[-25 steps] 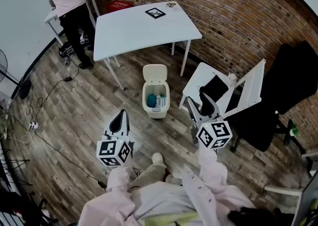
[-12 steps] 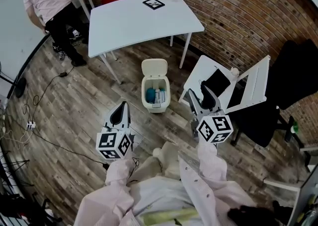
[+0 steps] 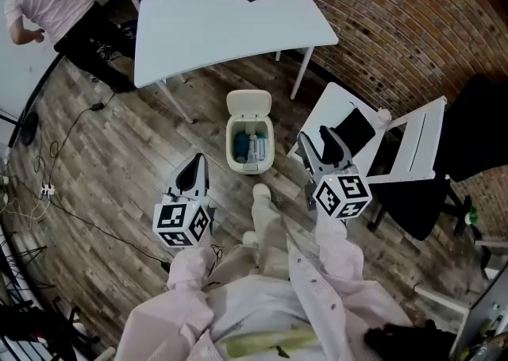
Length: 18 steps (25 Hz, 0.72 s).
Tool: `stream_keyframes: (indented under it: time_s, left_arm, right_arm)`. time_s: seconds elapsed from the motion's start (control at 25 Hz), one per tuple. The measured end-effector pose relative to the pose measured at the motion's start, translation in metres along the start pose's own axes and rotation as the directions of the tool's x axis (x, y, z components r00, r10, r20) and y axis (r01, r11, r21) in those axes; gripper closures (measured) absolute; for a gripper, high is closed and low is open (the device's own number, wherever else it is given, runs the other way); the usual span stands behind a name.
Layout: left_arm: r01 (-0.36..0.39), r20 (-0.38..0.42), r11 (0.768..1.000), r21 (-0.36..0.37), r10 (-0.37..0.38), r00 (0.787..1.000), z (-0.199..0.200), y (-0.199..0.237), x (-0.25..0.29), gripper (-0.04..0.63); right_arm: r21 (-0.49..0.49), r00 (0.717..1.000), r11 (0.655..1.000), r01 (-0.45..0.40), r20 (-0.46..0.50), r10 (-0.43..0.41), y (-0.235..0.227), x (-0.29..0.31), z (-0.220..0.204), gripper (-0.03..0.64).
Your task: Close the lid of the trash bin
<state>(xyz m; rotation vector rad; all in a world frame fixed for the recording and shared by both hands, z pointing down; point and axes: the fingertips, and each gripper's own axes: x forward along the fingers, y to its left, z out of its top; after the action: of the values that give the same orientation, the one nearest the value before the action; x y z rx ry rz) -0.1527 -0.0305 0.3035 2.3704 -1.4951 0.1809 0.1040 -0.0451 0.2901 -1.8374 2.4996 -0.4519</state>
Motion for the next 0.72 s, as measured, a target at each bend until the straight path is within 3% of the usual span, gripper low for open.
stream_keyframes:
  time_s: [0.36,0.72]
  left_arm:
    - [-0.048,-0.056,0.998,-0.036,0.046,0.997,-0.002,0.033,0.069,0.601]
    - [-0.079,-0.115,0.994,-0.073,0.070,0.991,-0.009,0.054,0.125,0.601]
  right_arm:
    - [-0.040,0.994,0.997,-0.062,-0.096,0.058,-0.020,0.093,-0.010,0.405]
    - [-0.065,0.962,0.986,-0.155,-0.236,0.136,-0.031,0.165,-0.039,0.405]
